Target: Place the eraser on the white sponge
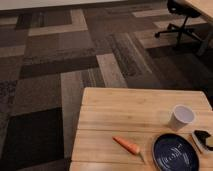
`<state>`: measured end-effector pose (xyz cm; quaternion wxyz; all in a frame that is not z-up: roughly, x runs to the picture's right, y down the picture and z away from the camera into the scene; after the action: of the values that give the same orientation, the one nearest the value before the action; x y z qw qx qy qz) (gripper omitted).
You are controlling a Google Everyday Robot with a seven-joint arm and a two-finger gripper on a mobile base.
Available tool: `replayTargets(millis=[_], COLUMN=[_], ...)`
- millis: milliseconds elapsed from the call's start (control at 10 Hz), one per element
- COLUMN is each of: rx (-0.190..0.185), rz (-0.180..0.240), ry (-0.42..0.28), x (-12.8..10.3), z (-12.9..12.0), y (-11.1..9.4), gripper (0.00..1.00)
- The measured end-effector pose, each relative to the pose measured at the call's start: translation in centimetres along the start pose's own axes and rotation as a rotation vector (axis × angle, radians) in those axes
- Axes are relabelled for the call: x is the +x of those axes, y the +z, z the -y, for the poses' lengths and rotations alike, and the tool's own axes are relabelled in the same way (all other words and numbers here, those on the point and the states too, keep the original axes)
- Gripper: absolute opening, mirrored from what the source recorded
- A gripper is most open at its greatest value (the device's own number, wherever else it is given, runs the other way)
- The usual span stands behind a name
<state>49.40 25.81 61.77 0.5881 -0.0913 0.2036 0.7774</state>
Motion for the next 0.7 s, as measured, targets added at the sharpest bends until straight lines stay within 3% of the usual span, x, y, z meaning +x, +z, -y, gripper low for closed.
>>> replayTargets(millis=[200, 300, 400, 500, 600, 700], rx=[0.010, 0.011, 0.011, 0.011, 0.011, 0.011], rz=[-0.019, -0.019, -0.019, -0.019, -0.019, -0.020], ry=[0.011, 0.012, 0.012, 0.013, 0.013, 0.013], x=[0.77, 0.77, 0.78, 0.81, 0.82, 0.84], z=[0.68, 0.70, 0.71, 0.76, 0.78, 0.78], y=[0.34, 0.33, 0.33, 0.33, 0.33, 0.33], gripper=[0.05, 0.22, 0.32, 0.54, 0.69, 0.75])
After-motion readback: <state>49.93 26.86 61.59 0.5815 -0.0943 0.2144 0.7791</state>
